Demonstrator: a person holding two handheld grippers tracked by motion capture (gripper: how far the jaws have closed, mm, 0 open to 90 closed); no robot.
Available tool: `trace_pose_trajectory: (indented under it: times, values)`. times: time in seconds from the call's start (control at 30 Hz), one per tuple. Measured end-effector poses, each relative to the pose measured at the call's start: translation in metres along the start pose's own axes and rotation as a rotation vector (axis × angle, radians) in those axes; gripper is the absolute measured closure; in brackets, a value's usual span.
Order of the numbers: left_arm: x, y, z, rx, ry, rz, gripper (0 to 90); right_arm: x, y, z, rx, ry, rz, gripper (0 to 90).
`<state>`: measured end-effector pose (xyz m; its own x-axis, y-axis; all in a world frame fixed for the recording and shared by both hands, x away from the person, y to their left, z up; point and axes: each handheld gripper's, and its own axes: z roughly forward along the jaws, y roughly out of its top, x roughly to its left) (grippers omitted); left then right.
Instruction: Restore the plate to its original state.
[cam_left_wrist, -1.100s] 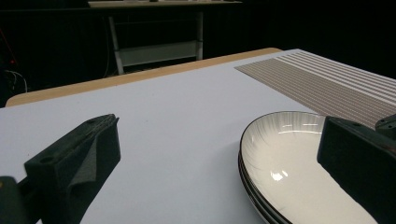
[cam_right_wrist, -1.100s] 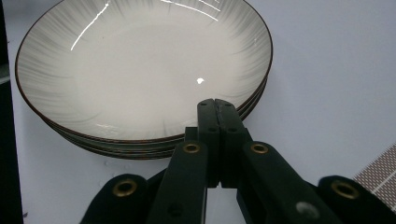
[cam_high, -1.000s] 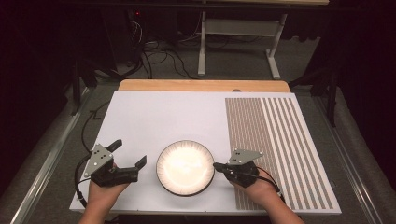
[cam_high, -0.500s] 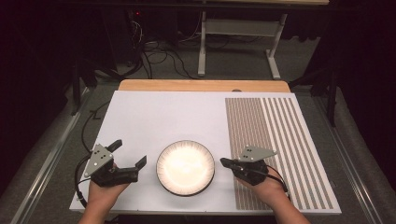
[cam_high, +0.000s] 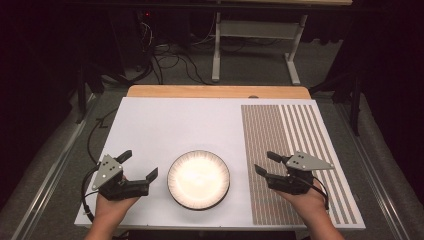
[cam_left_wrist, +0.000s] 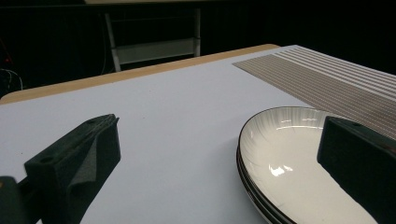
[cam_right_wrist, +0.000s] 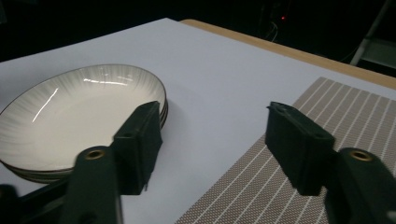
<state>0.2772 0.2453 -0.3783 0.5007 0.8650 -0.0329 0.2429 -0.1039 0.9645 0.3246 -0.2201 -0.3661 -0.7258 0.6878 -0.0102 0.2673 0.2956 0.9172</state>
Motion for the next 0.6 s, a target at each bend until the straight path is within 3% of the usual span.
trace_pose_trajectory:
  times: [0.1, 0.27, 0.4, 0.6]
  values:
    - [0.002, 0.0, 0.0, -0.001, -0.001, -0.002, 0.2, -0.004, 0.0, -0.006, -0.025, -0.004, 0.02, 26.7]
    - [0.001, 0.001, 0.0, -0.002, -0.005, -0.001, 0.2, -0.007, -0.005, -0.011, -0.038, -0.032, 0.035, 1.2]
    - [0.001, 0.001, 0.0, -0.007, -0.004, -0.008, 0.2, -0.009, -0.01, -0.013, -0.043, -0.038, 0.052, 0.5]
    - [-0.003, 0.004, -0.002, -0.011, 0.0, 0.013, 0.2, -0.009, -0.01, -0.018, -0.066, -0.034, 0.033, 0.6]
